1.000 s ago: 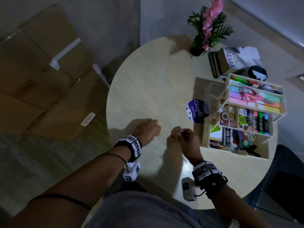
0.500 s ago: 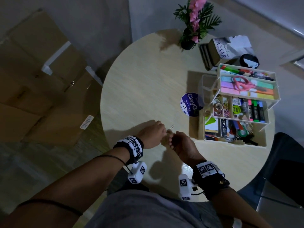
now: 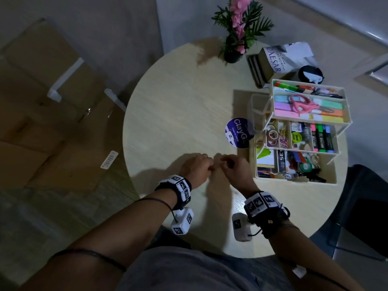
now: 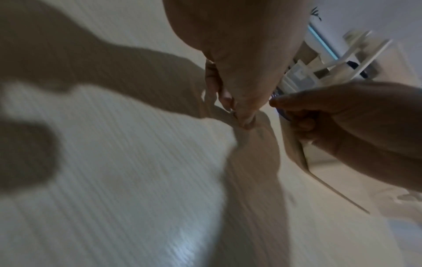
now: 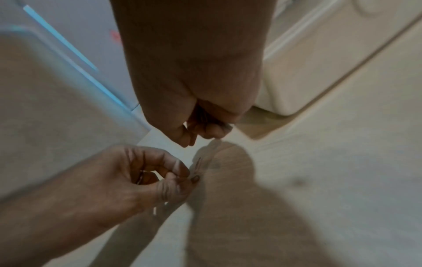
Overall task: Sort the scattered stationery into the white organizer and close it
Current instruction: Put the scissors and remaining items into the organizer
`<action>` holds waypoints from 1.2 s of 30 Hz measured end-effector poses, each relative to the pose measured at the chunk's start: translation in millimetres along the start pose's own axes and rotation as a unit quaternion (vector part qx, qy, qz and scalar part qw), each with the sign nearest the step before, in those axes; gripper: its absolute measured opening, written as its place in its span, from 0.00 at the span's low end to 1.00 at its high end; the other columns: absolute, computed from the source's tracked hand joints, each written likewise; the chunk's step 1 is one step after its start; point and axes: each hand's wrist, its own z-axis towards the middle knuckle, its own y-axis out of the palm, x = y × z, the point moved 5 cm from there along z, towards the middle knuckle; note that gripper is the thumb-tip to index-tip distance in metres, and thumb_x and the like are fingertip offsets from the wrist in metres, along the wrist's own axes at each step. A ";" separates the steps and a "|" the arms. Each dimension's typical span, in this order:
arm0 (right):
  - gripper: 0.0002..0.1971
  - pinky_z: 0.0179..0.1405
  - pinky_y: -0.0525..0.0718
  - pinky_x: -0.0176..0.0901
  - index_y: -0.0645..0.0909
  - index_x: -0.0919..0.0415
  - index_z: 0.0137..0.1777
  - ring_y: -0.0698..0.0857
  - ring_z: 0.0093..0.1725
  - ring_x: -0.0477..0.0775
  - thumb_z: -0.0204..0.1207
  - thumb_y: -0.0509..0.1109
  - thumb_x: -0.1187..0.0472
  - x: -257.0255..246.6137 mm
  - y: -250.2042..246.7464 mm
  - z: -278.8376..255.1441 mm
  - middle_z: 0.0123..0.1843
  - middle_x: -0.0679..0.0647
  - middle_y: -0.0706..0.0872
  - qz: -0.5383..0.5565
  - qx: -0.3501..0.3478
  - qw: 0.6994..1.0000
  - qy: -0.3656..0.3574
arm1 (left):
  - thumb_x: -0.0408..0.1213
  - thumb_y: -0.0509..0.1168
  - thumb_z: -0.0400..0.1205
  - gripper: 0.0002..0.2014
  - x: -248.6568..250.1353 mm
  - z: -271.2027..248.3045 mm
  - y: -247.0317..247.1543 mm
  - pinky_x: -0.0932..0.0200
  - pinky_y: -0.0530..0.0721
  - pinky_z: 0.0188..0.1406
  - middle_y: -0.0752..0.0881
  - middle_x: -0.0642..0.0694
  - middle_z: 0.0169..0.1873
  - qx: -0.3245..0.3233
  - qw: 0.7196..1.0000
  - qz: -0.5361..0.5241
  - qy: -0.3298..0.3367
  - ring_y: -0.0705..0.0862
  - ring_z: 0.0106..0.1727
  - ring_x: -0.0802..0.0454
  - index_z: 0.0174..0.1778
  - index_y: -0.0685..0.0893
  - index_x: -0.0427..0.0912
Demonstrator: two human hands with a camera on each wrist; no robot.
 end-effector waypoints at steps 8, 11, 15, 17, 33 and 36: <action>0.05 0.38 0.77 0.48 0.88 0.57 0.43 0.83 0.37 0.57 0.76 0.72 0.67 -15.2 16.5 10.1 0.39 0.49 0.80 -0.157 -0.084 0.975 -0.133 | 0.39 0.68 0.87 0.09 4.3 0.0 8.1 0.43 0.89 0.53 0.86 0.37 0.55 -0.015 0.996 0.082 -0.028 0.87 0.56 0.35 0.55 0.91 0.39; 0.06 0.41 0.79 0.47 0.86 0.55 0.40 0.84 0.38 0.57 0.75 0.72 0.67 -14.4 16.7 7.7 0.39 0.46 0.79 -0.173 -0.083 0.973 -0.129 | 0.38 0.65 0.87 0.11 3.1 4.2 14.9 0.44 0.85 0.61 0.85 0.37 0.61 -0.037 0.992 0.121 -0.007 0.85 0.63 0.36 0.60 0.89 0.40; 0.07 0.44 0.79 0.43 0.86 0.55 0.47 0.87 0.44 0.59 0.76 0.70 0.68 -5.2 22.3 14.1 0.45 0.53 0.87 -0.210 -0.101 0.966 -0.108 | 0.38 0.62 0.87 0.12 -0.6 6.9 17.7 0.48 0.83 0.63 0.85 0.39 0.62 -0.057 0.984 0.170 0.023 0.85 0.63 0.39 0.61 0.88 0.42; 0.09 0.49 0.85 0.47 0.85 0.51 0.48 0.87 0.48 0.55 0.76 0.68 0.66 -4.8 23.1 16.6 0.49 0.51 0.87 -0.215 -0.115 0.965 -0.096 | 0.39 0.63 0.87 0.11 -1.3 8.7 13.7 0.49 0.85 0.57 0.86 0.40 0.59 -0.067 0.982 0.172 0.034 0.87 0.59 0.40 0.58 0.89 0.42; 0.11 0.29 0.69 0.44 0.80 0.55 0.49 0.86 0.37 0.56 0.77 0.71 0.48 4.0 39.5 5.9 0.44 0.52 0.84 -0.329 -0.076 0.937 -0.089 | 0.41 0.67 0.87 0.10 -16.9 21.3 -15.5 0.58 0.83 0.36 0.91 0.43 0.38 -0.083 0.986 -0.120 -0.075 0.93 0.43 0.46 0.42 0.84 0.40; 0.10 0.31 0.78 0.44 0.82 0.59 0.49 0.87 0.37 0.57 0.75 0.78 0.56 5.3 30.5 0.6 0.43 0.55 0.86 -0.306 -0.046 0.947 -0.089 | 0.38 0.70 0.87 0.12 -18.1 25.5 -17.6 0.67 0.79 0.28 0.88 0.48 0.29 -0.052 0.976 -0.183 -0.106 0.94 0.38 0.49 0.37 0.80 0.45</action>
